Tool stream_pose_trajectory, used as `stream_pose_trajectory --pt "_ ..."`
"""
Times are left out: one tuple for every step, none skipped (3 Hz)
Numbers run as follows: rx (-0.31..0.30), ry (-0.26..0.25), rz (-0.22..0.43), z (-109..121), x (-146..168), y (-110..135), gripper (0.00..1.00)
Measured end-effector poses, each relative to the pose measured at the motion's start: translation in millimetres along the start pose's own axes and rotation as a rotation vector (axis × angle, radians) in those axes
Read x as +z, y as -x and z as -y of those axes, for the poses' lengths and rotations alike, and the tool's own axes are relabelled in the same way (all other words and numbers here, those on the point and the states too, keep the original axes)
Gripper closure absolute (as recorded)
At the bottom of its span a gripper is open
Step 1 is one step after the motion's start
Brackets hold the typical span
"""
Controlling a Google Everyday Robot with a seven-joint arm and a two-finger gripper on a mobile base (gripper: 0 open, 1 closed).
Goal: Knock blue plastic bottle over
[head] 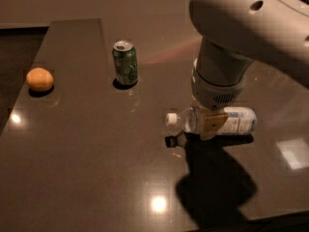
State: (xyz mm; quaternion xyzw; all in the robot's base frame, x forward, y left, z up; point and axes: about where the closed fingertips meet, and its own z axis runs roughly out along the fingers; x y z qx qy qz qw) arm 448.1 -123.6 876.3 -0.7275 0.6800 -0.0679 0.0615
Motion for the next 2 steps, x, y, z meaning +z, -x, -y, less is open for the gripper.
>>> stream_pose_trajectory --pt "0.015 0.020 0.048 -0.6 0.9 -1.2 0.00" --pt "0.014 0.020 0.048 -0.6 0.8 -1.2 0.00"
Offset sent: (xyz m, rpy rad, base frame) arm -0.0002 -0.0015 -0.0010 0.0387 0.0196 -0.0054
